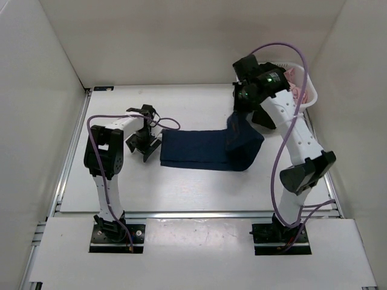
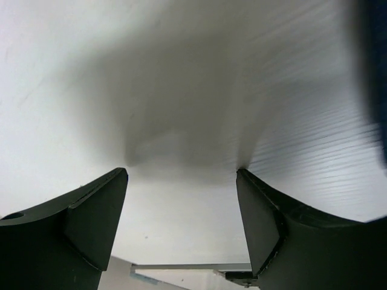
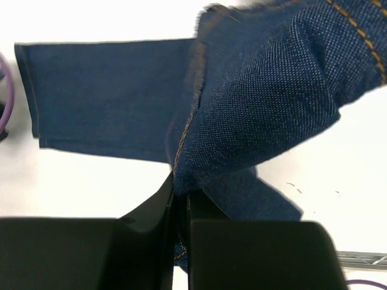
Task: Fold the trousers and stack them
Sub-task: Fold the trousers
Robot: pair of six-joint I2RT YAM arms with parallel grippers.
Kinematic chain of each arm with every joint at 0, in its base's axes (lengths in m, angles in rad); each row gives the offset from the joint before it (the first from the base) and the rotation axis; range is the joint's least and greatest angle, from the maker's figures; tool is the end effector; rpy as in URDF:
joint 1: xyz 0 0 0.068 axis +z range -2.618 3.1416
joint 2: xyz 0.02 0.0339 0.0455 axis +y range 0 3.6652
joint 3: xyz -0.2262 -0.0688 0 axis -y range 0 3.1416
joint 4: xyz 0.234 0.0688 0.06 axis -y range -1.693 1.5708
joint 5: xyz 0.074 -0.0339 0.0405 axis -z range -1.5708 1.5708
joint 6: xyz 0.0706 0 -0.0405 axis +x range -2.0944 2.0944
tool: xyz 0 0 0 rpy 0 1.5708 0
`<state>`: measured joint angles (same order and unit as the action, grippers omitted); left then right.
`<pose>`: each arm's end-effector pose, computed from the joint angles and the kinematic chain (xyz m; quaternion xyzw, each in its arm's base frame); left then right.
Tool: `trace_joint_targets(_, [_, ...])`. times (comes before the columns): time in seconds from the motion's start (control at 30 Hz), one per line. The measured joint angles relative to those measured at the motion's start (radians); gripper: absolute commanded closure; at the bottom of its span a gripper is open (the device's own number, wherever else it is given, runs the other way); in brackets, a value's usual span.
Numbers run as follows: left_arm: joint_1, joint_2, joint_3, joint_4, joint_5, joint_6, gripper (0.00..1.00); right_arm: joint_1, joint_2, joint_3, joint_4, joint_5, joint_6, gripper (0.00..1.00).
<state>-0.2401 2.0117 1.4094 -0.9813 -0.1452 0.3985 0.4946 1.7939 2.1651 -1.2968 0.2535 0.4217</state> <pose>0.3341 -0.0713 0.0911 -0.3135 -0.9468 -0.0718 0.0121 0.3182 0.1515 0.3612 0.0058 0.9416 0.0316 0.3351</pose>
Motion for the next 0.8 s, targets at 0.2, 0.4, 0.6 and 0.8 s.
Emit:
trace_joint_targets(0.2, [-0.011, 0.053, 0.077, -0.021, 0.096, -0.007, 0.16, 0.104, 0.154, 0.073, -0.031, -0.021, 0.008, 1.00])
trace_joint_targets(0.4, [-0.010, 0.092, 0.126, -0.055, 0.133, -0.012, 0.17, 0.157, 0.308, 0.160, -0.049, -0.103, 0.014, 1.00])
trace_joint_targets(0.6, [-0.013, 0.110, 0.154, -0.069, 0.134, -0.019, 0.17, 0.145, 0.289, 0.178, -0.029, -0.113, 0.014, 1.00])
trace_joint_targets(0.8, [-0.014, 0.111, 0.157, -0.069, 0.133, -0.019, 0.18, 0.122, 0.227, 0.161, -0.009, -0.109, 0.014, 1.00])
